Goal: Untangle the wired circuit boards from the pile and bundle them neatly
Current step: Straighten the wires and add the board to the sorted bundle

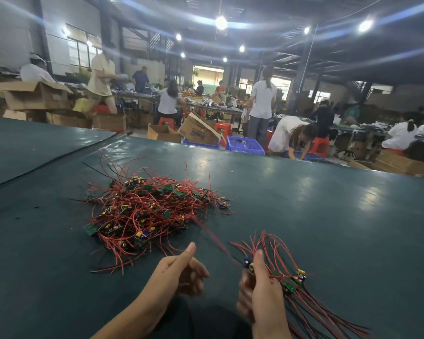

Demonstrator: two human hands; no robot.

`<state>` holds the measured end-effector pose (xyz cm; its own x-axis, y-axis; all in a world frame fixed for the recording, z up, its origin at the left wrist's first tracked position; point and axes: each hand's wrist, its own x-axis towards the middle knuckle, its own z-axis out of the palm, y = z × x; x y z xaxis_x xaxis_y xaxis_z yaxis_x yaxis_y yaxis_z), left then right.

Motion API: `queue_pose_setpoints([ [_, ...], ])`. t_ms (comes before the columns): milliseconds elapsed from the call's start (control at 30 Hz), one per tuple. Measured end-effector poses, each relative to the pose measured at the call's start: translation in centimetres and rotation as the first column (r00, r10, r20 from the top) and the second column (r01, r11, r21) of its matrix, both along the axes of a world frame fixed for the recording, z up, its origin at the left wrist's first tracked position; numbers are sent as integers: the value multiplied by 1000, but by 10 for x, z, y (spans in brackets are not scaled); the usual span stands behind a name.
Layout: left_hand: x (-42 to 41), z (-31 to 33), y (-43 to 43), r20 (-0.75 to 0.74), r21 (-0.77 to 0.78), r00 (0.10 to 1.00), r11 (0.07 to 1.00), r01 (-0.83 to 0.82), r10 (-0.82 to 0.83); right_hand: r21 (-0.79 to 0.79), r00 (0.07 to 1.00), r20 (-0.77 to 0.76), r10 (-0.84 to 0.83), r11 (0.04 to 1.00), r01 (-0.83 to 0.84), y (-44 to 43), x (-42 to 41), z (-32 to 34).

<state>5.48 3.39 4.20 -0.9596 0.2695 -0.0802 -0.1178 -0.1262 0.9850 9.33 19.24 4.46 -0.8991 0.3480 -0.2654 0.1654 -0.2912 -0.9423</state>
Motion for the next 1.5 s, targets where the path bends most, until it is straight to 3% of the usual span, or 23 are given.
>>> queue_pose_setpoints([
  [67, -4, -2, -5, -93, -66, 994, 996, -56, 50, -166, 999, -9, -39, 985, 37, 5, -4, -1],
  [133, -10, -11, -15, -356, -298, 932, 936, -189, 75, -286, 998, -11, -68, 956, 63, 7, -7, 0],
  [200, -16, -20, -28, -656, -543, 755, 701, -463, -10, -342, 996, -5, -86, 936, 79, 10, -7, 0],
  [233, -19, -23, -33, -715, -610, 694, 564, -557, -87, -360, 995, 0, -96, 929, 89, 10, -7, 0],
  [300, -26, -28, -42, -655, -728, 744, 377, -573, -132, -398, 994, 4, -109, 912, 102, 12, -6, 1],
  [400, -33, -32, -51, -543, -835, 825, 204, -511, -155, -458, 992, 2, -126, 882, 113, 14, -6, 0],
  [433, -35, -33, -53, -538, -840, 827, 185, -510, -164, -476, 991, 0, -137, 871, 121, 15, -6, 0],
  [633, -35, -32, -55, -569, -820, 810, 177, -544, -144, -505, 972, -20, -235, 841, 193, 20, -7, 0],
  [967, -36, -37, -54, -539, -842, 835, 105, -530, -111, -484, 979, -9, -205, 857, 175, 18, -9, -3],
  [1367, -37, -32, -59, -690, -722, 721, 130, -680, -65, -469, 985, 4, -174, 869, 155, 15, -7, -2],
  [1500, -38, -31, -60, -784, -621, 609, 155, -768, -121, -461, 988, -5, -154, 877, 134, 14, -7, -3],
])
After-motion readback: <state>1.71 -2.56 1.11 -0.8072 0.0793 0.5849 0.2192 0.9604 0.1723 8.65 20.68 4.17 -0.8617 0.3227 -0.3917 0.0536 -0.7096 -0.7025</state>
